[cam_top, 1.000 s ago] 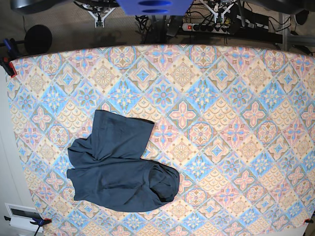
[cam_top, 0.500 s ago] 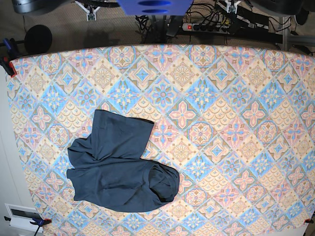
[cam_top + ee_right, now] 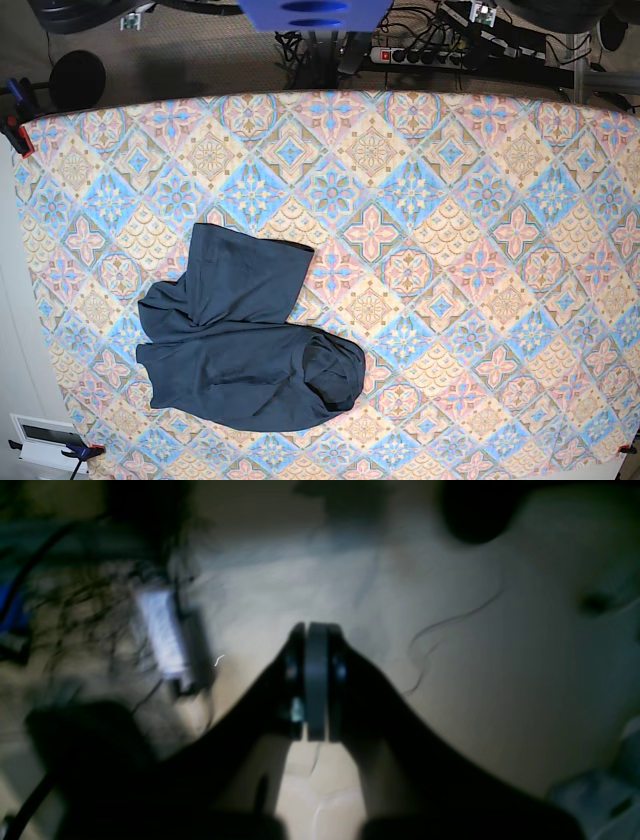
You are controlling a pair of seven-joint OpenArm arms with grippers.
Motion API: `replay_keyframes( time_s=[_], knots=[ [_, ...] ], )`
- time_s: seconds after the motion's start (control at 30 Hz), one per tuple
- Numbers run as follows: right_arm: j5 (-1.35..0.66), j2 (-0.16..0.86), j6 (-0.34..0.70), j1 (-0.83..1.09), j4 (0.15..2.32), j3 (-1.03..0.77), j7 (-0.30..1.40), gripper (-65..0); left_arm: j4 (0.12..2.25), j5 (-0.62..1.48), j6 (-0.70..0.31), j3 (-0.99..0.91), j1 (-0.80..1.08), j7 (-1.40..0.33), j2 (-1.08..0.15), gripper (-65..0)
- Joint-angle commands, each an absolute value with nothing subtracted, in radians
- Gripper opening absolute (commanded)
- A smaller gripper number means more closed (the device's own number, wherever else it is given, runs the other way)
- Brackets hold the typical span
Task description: Layout the t-shirt on the table in an organized manner, then fold the t-shirt properly
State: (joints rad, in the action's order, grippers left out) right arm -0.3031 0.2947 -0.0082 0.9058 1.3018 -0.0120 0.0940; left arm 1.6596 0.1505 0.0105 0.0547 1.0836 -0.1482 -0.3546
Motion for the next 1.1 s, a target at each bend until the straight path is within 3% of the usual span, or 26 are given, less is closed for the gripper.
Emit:
replay_keyframes(
  time_s=[0.0,0.23,0.5,0.77,0.9,1.07],
  knots=[
    [-0.309,0.294,0.002,0.934,1.354,-0.038,0.077,-65.0,1.719,0.15,0.008,0.036,1.113,-0.128,-0.358,-65.0],
    [-0.308,0.292,0.002,1.023,1.641,-0.182,0.079,-65.0,2.029,0.148,0.008,-0.024,1.132,-0.318,-0.354,-65.0],
    [-0.306,0.297,0.002,1.015,1.883,-0.209,0.136,-64.8,2.081,0.15,0.008,-0.018,1.024,-0.343,-0.352,-65.0],
    [-0.306,0.32,0.002,0.739,1.946,-0.199,0.412,-64.1,2.083,0.15,0.008,-0.019,0.891,-0.39,-0.312,-65.0],
    [-0.306,0.358,0.004,0.601,1.951,-0.14,0.541,-58.8,2.084,0.15,0.008,-0.016,0.797,-0.506,-0.282,-65.0],
    [-0.306,0.367,0.004,0.42,1.948,-0.071,0.601,-46.7,2.084,0.15,0.005,-0.015,0.705,-0.573,-0.229,-65.0]
  ],
)
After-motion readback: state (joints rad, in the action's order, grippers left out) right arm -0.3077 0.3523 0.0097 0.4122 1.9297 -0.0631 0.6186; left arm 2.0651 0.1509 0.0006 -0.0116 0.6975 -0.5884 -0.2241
